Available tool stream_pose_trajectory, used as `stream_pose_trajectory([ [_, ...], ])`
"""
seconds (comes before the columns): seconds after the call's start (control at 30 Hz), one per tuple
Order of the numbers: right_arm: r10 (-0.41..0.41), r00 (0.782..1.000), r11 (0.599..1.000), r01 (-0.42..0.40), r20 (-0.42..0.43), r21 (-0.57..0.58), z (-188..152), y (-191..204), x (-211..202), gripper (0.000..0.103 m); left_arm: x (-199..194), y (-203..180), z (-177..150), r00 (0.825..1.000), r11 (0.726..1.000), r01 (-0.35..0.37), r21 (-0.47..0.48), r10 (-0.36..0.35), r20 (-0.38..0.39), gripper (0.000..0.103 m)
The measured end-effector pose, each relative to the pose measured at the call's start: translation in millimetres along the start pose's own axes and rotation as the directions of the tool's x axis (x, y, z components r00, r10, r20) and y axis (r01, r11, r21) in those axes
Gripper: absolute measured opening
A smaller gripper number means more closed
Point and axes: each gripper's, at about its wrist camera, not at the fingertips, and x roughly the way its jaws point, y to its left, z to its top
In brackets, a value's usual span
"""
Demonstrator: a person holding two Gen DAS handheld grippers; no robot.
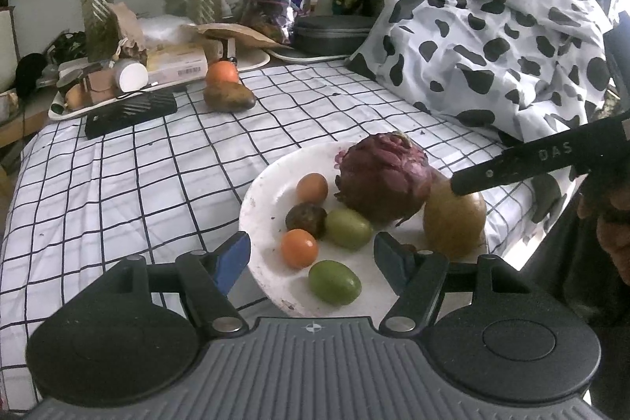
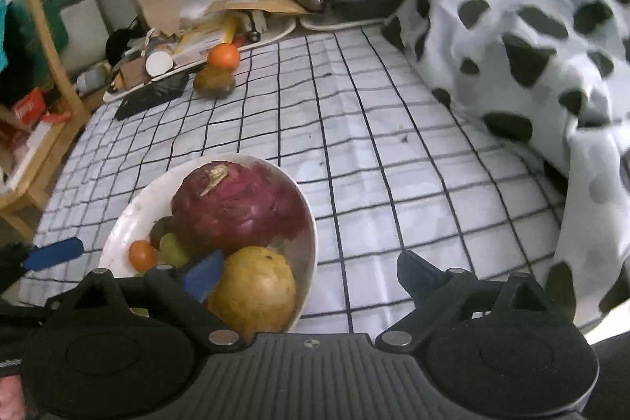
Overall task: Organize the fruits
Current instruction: 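Withdraw both open tools from the plate toward the last fruits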
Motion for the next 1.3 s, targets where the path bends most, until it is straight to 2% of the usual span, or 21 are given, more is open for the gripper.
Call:
stream_pose_trajectory([
  [0.13, -0.02, 1.0, 1.0, 0.02, 0.006, 0.0, -1, -1, -3, 0.095, 0, 0, 0, 1.0, 1.0, 0.0, 0.003, 0.0, -0.001, 0.068],
  [0.27, 0.004, 1.0, 1.0, -0.003, 0.016, -0.013, -1, 1, -5, 0.095, 0, 0, 1, 1.0, 1.0, -0.001, 0.002, 0.001, 0.0, 0.068],
  [0.53, 0.033, 0.999, 0.994, -0.029, 0.033, -0.106, 0, 19, -6, 0.096, 1, 3, 1, 1.0, 1.0, -0.008, -0.009, 0.008, -0.002, 0.068],
  [0.67, 0.03, 0.998, 0.987, -0.02, 0.056, -0.161, 0, 29, -7, 0.103, 1, 9, 2, 1.0, 0.999, -0.015, -0.032, 0.015, -0.001, 0.068],
  [0.9, 0.024, 0.996, 0.969, -0.003, 0.082, -0.249, 2, 42, -5, 0.103, 4, 18, 5, 0.999, 0.997, -0.041, -0.061, 0.041, -0.007, 0.068],
  [1.07, 0.027, 0.996, 0.965, -0.003, 0.09, -0.262, 5, 44, -3, 0.103, 7, 19, 6, 0.997, 0.996, -0.076, -0.052, 0.075, -0.018, 0.068],
  [1.3, 0.024, 0.997, 0.967, -0.004, 0.077, -0.256, 8, 44, 3, 0.103, 12, 20, 8, 0.996, 0.996, -0.085, -0.041, 0.084, -0.028, 0.068],
])
